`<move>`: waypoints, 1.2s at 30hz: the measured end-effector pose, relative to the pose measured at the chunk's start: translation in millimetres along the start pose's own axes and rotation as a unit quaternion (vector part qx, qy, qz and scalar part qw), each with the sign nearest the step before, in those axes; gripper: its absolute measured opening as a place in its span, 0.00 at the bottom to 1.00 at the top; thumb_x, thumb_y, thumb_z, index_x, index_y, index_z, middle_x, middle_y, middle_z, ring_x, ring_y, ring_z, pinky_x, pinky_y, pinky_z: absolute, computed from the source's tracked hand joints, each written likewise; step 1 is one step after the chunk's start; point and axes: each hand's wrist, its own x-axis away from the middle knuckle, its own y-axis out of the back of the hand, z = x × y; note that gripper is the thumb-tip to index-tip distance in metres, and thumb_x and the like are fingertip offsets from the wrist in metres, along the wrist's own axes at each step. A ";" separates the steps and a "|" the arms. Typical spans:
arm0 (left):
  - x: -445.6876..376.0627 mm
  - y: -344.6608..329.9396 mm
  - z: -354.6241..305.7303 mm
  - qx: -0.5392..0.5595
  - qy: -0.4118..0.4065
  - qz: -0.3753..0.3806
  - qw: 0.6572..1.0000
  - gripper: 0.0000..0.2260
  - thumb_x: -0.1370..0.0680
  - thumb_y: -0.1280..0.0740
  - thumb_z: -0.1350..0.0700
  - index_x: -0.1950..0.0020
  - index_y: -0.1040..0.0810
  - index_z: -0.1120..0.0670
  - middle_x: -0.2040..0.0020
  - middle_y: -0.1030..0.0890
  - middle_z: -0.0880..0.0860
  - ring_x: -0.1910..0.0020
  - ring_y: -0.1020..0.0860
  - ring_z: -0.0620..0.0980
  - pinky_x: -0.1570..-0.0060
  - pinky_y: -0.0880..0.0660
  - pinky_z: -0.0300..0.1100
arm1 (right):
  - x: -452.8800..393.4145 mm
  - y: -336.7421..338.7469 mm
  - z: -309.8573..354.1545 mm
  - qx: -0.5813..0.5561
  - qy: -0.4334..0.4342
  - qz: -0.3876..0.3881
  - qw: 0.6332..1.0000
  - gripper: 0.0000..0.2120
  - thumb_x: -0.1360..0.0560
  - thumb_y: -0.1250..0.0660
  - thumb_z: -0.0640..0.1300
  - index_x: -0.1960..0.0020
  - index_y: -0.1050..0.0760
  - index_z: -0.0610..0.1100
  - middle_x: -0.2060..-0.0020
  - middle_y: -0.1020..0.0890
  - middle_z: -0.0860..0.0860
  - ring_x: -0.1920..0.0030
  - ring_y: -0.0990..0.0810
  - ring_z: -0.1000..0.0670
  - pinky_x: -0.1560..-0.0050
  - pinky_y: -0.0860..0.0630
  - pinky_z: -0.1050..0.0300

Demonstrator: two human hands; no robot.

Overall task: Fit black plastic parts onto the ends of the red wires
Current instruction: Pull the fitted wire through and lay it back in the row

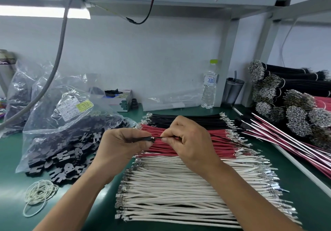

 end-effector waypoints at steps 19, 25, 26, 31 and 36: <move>-2.6 -4.1 7.5 -0.100 -0.050 -0.004 0.994 0.13 0.30 0.20 0.64 0.56 0.11 0.45 0.61 0.12 0.52 0.60 0.15 0.59 0.57 0.16 0.48 | -0.4 -9.7 0.3 0.027 0.047 0.000 0.999 0.04 0.24 0.27 0.42 0.56 0.18 0.42 0.61 0.24 0.54 0.59 0.27 0.55 0.58 0.29 0.60; -7.6 -6.1 12.1 -0.095 -0.041 -0.039 0.994 0.12 0.28 0.21 0.63 0.57 0.12 0.44 0.63 0.13 0.51 0.67 0.16 0.47 0.63 0.20 0.34 | -2.7 -4.2 1.6 0.151 0.094 -0.079 0.981 0.03 0.24 0.27 0.44 0.55 0.18 0.46 0.59 0.23 0.53 0.56 0.28 0.51 0.60 0.30 0.59; -9.0 -4.8 12.1 -0.081 -0.040 -0.062 0.994 0.12 0.28 0.21 0.63 0.57 0.11 0.45 0.64 0.13 0.51 0.68 0.17 0.45 0.65 0.21 0.32 | -3.5 -6.3 4.2 0.164 0.114 -0.083 0.976 0.03 0.23 0.28 0.43 0.55 0.18 0.45 0.59 0.23 0.52 0.57 0.28 0.50 0.60 0.31 0.57; -10.8 2.6 12.6 -0.042 -0.026 -0.120 0.992 0.09 0.29 0.21 0.64 0.54 0.12 0.51 0.64 0.13 0.50 0.70 0.18 0.41 0.68 0.24 0.28 | -5.7 -38.5 8.4 0.201 0.080 0.095 0.972 0.05 0.22 0.32 0.46 0.49 0.18 0.49 0.55 0.21 0.54 0.53 0.27 0.50 0.60 0.26 0.54; -14.3 4.7 16.1 -0.023 -0.007 -0.141 0.990 0.07 0.29 0.20 0.61 0.54 0.12 0.52 0.63 0.13 0.52 0.69 0.17 0.44 0.67 0.22 0.31 | -22.4 -42.6 6.0 0.141 0.022 0.093 0.985 0.05 0.24 0.30 0.47 0.52 0.16 0.52 0.58 0.20 0.56 0.55 0.25 0.53 0.62 0.30 0.56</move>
